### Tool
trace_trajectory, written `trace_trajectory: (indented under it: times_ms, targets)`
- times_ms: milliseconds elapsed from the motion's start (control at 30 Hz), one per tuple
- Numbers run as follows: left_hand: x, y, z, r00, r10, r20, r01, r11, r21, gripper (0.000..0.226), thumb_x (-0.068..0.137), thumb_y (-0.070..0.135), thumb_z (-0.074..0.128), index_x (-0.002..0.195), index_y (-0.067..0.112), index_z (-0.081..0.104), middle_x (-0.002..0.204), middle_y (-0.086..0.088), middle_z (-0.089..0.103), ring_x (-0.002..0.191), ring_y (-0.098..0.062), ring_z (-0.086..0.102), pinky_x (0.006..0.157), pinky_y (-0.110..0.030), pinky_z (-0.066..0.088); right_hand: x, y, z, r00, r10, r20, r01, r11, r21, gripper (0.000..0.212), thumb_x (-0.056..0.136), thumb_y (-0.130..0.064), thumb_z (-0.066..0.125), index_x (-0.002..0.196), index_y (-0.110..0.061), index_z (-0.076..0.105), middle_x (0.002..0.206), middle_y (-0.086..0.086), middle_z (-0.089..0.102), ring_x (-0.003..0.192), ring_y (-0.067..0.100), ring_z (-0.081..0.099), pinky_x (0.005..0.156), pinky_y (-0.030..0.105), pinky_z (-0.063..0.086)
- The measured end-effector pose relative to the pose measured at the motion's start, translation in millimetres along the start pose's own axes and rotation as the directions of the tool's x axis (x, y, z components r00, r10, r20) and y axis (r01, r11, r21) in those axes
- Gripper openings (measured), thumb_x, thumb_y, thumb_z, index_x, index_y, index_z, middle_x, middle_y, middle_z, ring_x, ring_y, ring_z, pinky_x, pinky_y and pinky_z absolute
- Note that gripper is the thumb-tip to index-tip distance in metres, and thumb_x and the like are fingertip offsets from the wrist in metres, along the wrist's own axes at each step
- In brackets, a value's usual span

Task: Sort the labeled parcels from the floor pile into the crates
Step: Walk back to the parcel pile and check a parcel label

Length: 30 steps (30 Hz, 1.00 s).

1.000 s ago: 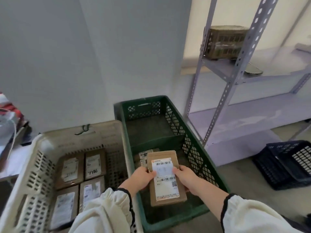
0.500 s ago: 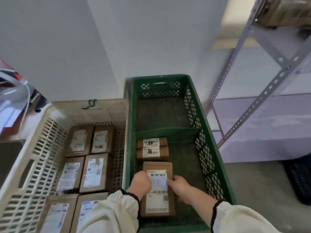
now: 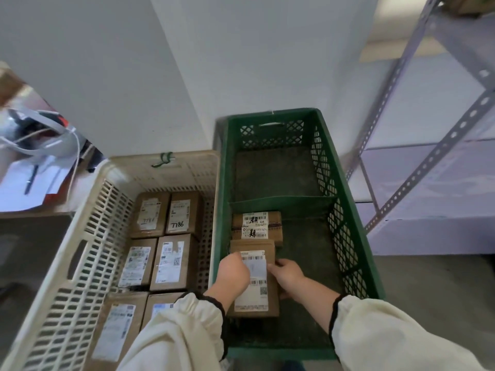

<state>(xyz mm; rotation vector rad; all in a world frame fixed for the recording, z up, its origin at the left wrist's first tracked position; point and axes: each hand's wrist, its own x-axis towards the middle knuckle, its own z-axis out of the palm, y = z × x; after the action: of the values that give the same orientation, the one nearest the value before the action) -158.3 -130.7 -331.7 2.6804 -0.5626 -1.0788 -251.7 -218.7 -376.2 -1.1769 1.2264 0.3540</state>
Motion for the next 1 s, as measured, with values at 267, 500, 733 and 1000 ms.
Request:
trace_trajectory:
  times_ms: [267, 500, 733, 1000]
  targets:
    - [-2.8, 16.5, -9.9, 0.981, 0.070, 0.181, -0.156, 0.843, 0.515, 0.031, 0.097, 0.009, 0.044, 0.128, 0.004, 0.048, 0.132, -0.013, 0.052, 0.121, -0.027, 0.053, 0.101, -0.034, 0.042, 1.1, -5.3, -0.1, 1.000, -0.008, 0.005, 0.008, 0.998, -0.059, 0.036, 0.096, -0.031, 0.050, 0.129, -0.018, 0.050, 0.104, 0.003, 0.063, 0.106, 0.026, 0.062, 0.079, 0.040, 0.052]
    - [0.2, 18.8, -11.1, 0.967, 0.097, 0.235, -0.224, 0.762, 0.607, 0.032, 0.098, 0.008, 0.043, 0.129, 0.002, 0.049, 0.133, -0.014, 0.052, 0.122, -0.028, 0.052, 0.102, -0.034, 0.041, -0.2, -4.5, -12.9, 0.985, -0.170, -0.008, 0.159, 0.938, -0.308, 0.043, 0.096, -0.031, 0.049, 0.136, -0.014, 0.046, 0.131, 0.006, 0.056, 0.119, 0.022, 0.055, 0.092, 0.032, 0.047]
    - [-6.6, 8.4, -57.1, 0.923, 0.384, -0.016, -0.362, 0.884, 0.296, 0.058, 0.093, 0.001, 0.047, 0.147, 0.020, 0.033, 0.156, -0.001, 0.024, 0.143, -0.018, 0.025, 0.115, -0.031, 0.024, -5.9, -59.0, -39.9, 0.898, -0.440, -0.009, 0.323, 0.671, -0.667, 0.028, 0.095, -0.029, 0.047, 0.118, -0.018, 0.060, 0.110, 0.000, 0.066, 0.095, 0.016, 0.063, 0.083, 0.032, 0.055]
    - [-43.2, -81.1, -137.5, 0.943, 0.250, -0.218, -0.168, 0.927, 0.336, 0.056, 0.093, 0.000, 0.038, 0.144, 0.021, 0.035, 0.154, -0.004, 0.027, 0.139, -0.026, 0.029, 0.109, -0.042, 0.037, -74.6, -149.6, 24.0, 0.733, -0.626, 0.264, 0.522, 0.271, -0.809, 0.041, 0.099, -0.024, 0.039, 0.138, -0.015, 0.046, 0.129, 0.005, 0.059, 0.106, 0.020, 0.061, 0.090, 0.034, 0.052]
